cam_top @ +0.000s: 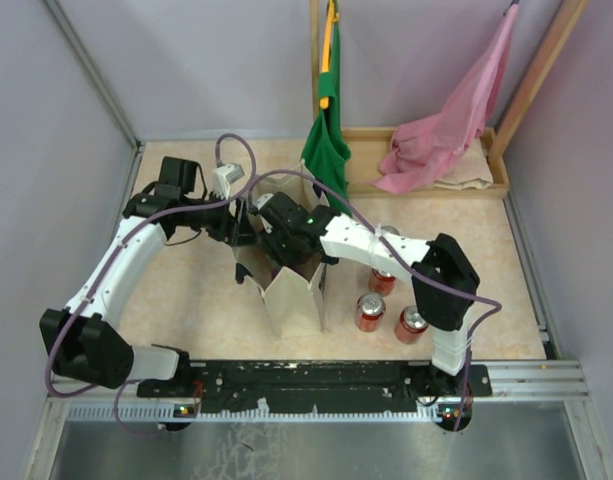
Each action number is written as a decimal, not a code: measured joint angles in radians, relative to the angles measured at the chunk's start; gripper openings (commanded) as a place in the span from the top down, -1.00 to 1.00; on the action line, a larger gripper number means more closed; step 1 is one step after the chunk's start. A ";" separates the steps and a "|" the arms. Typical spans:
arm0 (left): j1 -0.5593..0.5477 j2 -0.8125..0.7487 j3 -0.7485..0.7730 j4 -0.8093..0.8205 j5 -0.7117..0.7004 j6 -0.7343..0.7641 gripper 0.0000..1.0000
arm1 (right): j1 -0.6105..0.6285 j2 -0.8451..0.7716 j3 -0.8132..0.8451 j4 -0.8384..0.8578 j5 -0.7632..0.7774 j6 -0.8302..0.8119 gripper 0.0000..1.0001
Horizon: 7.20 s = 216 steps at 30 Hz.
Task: Place the beverage into the canvas bag
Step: Pick up the drink from the canvas bag, then place the drink at the center of the board.
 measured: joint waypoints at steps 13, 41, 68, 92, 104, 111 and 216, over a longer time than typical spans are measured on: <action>0.004 0.000 0.000 -0.006 -0.055 0.004 -0.52 | 0.005 0.056 -0.091 0.084 -0.032 0.045 -0.71; 0.004 0.000 0.000 -0.021 -0.059 0.007 -0.50 | 0.003 0.184 -0.083 -0.007 -0.039 0.058 0.60; 0.005 0.018 0.026 -0.014 -0.039 0.004 -0.49 | -0.001 0.028 0.056 -0.112 0.055 0.035 1.00; 0.019 -0.066 0.047 0.126 -0.047 -0.119 -0.53 | -0.010 -0.050 0.068 -0.114 0.095 0.055 1.00; 0.180 -0.153 0.043 0.281 -0.065 -0.264 -0.51 | -0.008 -0.129 0.066 -0.068 0.091 0.063 1.00; 0.225 -0.145 0.043 0.295 -0.051 -0.300 -0.50 | -0.010 -0.240 0.066 0.002 0.101 0.075 1.00; 0.225 -0.259 0.030 0.167 -0.031 -0.247 -0.45 | -0.846 -0.104 -0.332 -0.060 0.070 0.237 -0.85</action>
